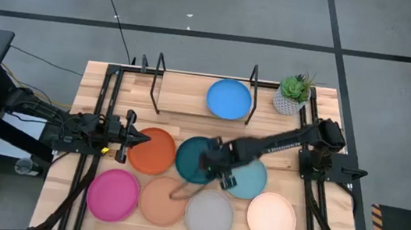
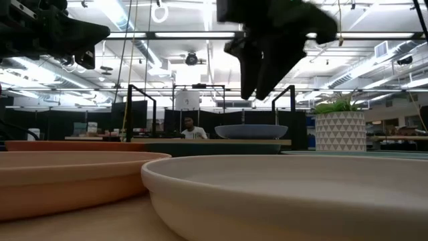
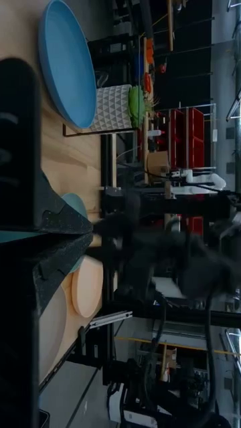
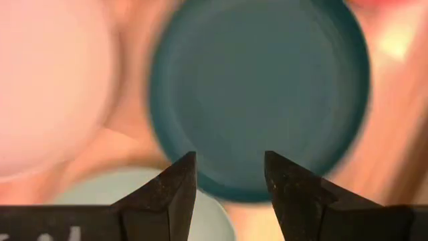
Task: Place and stack plates onto a shelf
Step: Stack the dark green plate on top of the light blue plate
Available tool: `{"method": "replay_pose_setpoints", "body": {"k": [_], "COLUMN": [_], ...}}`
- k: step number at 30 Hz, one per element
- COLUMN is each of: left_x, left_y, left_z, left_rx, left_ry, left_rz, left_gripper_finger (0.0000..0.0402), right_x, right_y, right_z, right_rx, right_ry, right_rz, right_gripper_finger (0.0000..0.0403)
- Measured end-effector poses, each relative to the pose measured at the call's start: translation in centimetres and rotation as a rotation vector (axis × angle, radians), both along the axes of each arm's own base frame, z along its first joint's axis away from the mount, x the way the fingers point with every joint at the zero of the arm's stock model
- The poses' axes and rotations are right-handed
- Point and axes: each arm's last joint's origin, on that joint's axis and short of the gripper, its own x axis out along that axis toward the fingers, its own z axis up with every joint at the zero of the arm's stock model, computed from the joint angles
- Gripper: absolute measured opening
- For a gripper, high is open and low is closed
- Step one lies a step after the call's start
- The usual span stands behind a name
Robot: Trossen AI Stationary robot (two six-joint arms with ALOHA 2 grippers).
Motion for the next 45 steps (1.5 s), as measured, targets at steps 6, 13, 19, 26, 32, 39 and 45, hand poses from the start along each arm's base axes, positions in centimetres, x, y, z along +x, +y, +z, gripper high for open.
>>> {"method": "replay_pose_setpoints", "body": {"k": [6,13,19,26,32,39,45], "left_x": [0.0,0.0,0.0,0.0,0.0,0.0,0.0], "left_y": [0.0,0.0,0.0,0.0,0.0,0.0,0.0], "left_z": [0.0,0.0,0.0,0.0,0.0,0.0,0.0], "left_rx": [0.000,0.001,0.002,0.002,0.002,0.002,0.002], "left_ry": [-0.001,0.000,-0.001,-0.001,0.000,0.000,0.003], "left_rz": [0.000,0.001,0.001,0.001,0.001,0.001,0.001], "left_gripper_finger": [0.0009,0.0009,0.0009,0.0009,0.0009,0.0009,0.0009], "right_x": [-0.8,-1.3,-2.0,-2.5,-2.9,-2.9,-2.9], "right_y": [2.2,2.8,2.7,2.4,2.2,2.1,2.1], "right_z": [-2.5,-4.3,-6.1,-8.1,-8.9,-9.0,-9.0], "right_rx": [-0.005,0.017,0.000,-0.039,-0.071,-0.089,-0.093], "right_ry": [-0.039,-0.065,-0.080,-0.137,-0.167,-0.161,-0.161], "right_rz": [0.060,0.057,0.060,0.067,0.069,0.080,0.089], "right_gripper_finger": [0.0181,0.0188,0.0195,0.0183,0.0155,0.0090,0.0046]}}
